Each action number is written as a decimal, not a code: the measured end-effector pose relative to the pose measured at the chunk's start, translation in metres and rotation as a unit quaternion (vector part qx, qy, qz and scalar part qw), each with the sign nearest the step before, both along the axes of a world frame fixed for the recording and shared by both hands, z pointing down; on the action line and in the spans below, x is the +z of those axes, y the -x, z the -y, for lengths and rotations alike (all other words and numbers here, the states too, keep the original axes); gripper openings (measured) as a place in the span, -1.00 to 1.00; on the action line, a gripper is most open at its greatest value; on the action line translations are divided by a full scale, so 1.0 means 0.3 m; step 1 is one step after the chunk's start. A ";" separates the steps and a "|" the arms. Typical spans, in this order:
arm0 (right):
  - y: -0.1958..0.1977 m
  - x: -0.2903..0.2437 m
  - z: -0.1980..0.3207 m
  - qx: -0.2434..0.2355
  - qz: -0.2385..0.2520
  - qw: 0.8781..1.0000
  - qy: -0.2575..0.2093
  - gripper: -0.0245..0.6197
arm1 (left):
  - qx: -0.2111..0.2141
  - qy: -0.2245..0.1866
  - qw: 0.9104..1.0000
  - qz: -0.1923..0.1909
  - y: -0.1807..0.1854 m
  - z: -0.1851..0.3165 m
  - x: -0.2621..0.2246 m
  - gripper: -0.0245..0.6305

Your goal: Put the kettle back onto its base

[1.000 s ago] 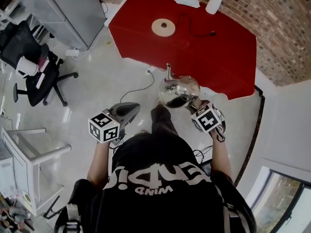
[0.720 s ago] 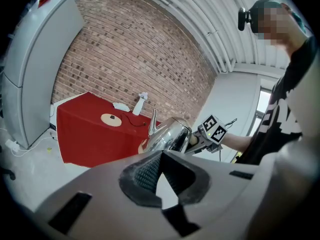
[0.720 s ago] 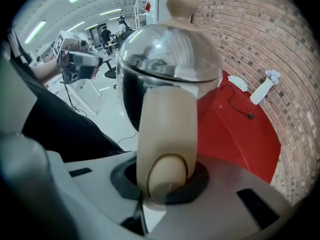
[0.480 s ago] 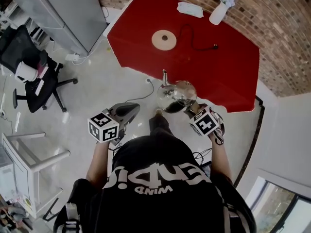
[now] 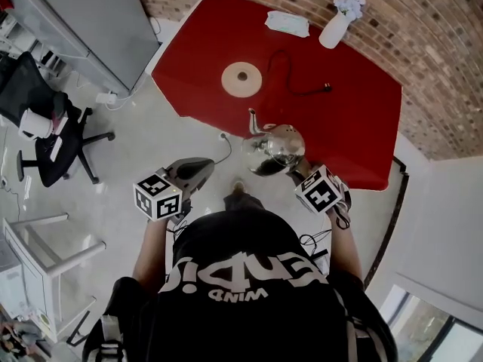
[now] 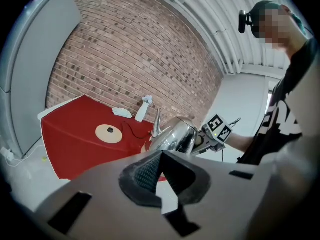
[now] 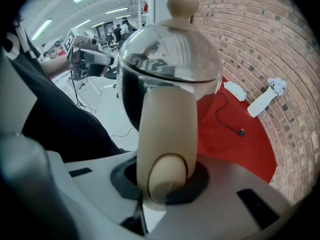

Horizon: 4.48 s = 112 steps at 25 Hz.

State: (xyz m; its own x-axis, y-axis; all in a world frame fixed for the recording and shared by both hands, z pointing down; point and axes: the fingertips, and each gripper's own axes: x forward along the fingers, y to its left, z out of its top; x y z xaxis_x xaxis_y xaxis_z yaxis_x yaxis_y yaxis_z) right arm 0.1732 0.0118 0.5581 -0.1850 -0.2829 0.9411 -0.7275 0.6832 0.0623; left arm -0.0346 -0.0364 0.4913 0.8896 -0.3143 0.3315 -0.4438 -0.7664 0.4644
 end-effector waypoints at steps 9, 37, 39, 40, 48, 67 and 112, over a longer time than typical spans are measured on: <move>-0.113 -0.024 0.149 -0.033 -0.012 0.999 -0.018 -0.72 | -0.022 -0.006 1.000 0.005 -0.125 0.171 -0.008 -0.90; -0.032 -0.096 0.456 -0.032 -0.024 0.999 -0.034 -0.72 | 0.016 0.007 1.000 0.004 -0.093 0.399 0.044 -0.90; -0.030 -0.107 0.487 -0.036 -0.027 0.998 -0.036 -0.72 | 0.017 0.008 1.000 0.003 -0.096 0.407 0.045 -0.90; -0.029 -0.112 0.504 -0.038 -0.029 0.998 -0.037 -0.72 | 0.018 0.008 1.000 0.003 -0.098 0.410 0.044 -0.90; -0.018 -0.139 0.675 -0.041 -0.029 0.997 -0.057 -0.72 | 0.016 0.007 1.000 -0.002 -0.095 0.443 0.045 -0.90; 0.005 -0.205 1.060 -0.044 -0.046 0.994 -0.089 -0.72 | 0.007 0.017 1.000 0.001 -0.064 0.487 0.074 -0.90; 0.086 0.237 1.089 -0.021 -0.054 0.998 0.008 -0.72 | -0.037 0.026 0.999 0.004 0.065 0.520 0.092 -0.90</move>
